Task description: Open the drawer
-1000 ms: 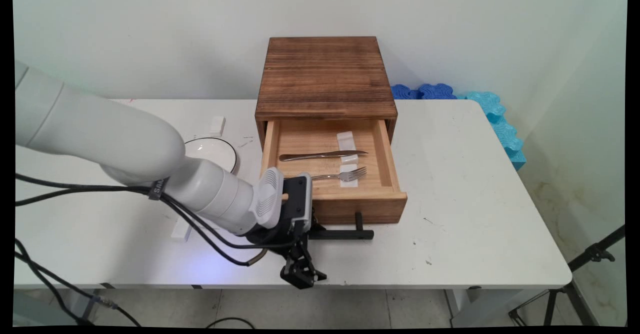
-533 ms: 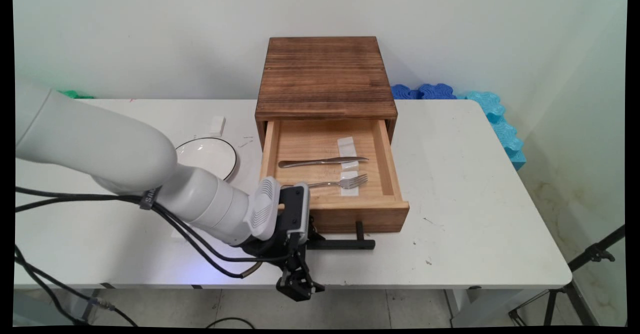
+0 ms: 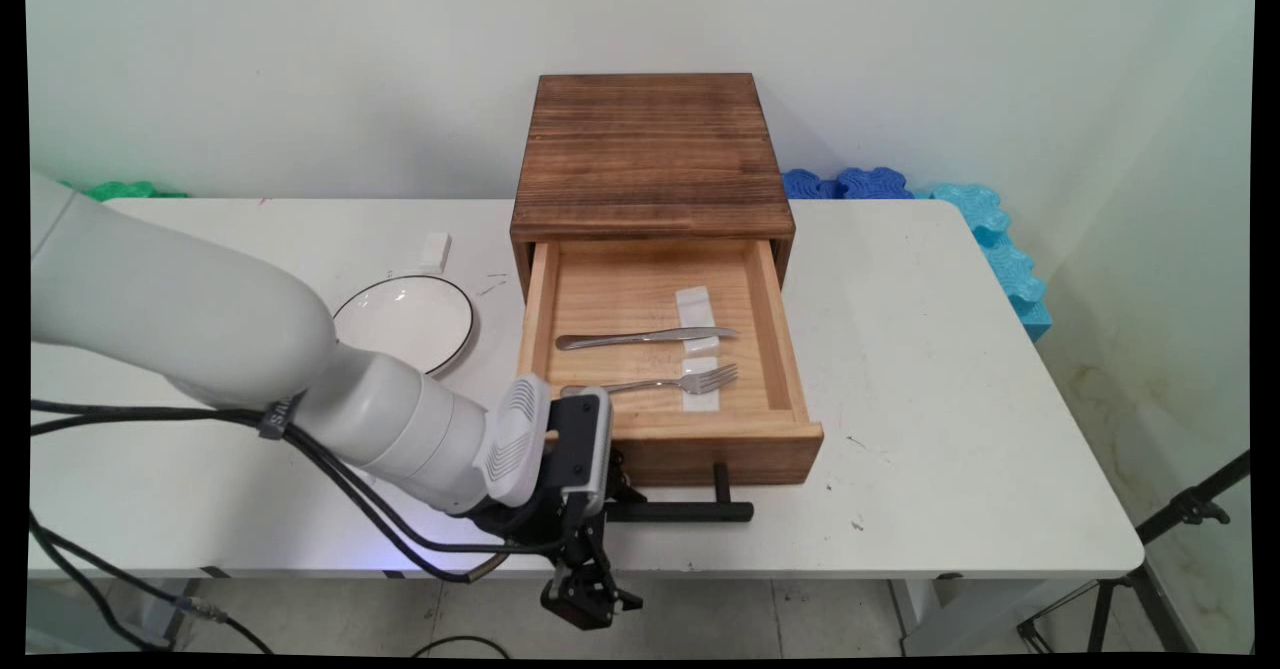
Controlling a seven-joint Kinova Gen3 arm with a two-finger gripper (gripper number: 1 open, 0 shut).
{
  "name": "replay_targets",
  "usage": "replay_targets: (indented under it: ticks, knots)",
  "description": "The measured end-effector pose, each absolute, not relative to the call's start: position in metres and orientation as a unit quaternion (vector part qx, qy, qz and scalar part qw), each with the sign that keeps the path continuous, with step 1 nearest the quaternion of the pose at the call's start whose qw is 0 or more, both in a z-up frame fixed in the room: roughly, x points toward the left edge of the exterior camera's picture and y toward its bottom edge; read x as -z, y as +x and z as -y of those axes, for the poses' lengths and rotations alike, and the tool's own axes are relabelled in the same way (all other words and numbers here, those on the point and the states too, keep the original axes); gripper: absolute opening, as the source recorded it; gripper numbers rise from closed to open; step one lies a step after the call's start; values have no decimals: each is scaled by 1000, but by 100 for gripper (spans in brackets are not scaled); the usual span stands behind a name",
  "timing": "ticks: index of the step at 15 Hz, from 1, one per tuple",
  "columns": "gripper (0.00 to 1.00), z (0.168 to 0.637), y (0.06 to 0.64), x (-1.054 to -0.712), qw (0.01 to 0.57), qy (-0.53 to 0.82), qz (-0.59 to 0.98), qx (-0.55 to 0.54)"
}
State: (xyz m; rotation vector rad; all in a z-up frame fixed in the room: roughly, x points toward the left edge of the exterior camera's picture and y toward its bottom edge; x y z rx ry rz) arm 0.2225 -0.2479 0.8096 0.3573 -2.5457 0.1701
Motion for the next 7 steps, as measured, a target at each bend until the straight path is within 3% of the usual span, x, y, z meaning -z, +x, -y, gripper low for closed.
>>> replay_targets:
  ticks: [7]
  knots:
    - [100,237,222,-812,283,124,949,-61]
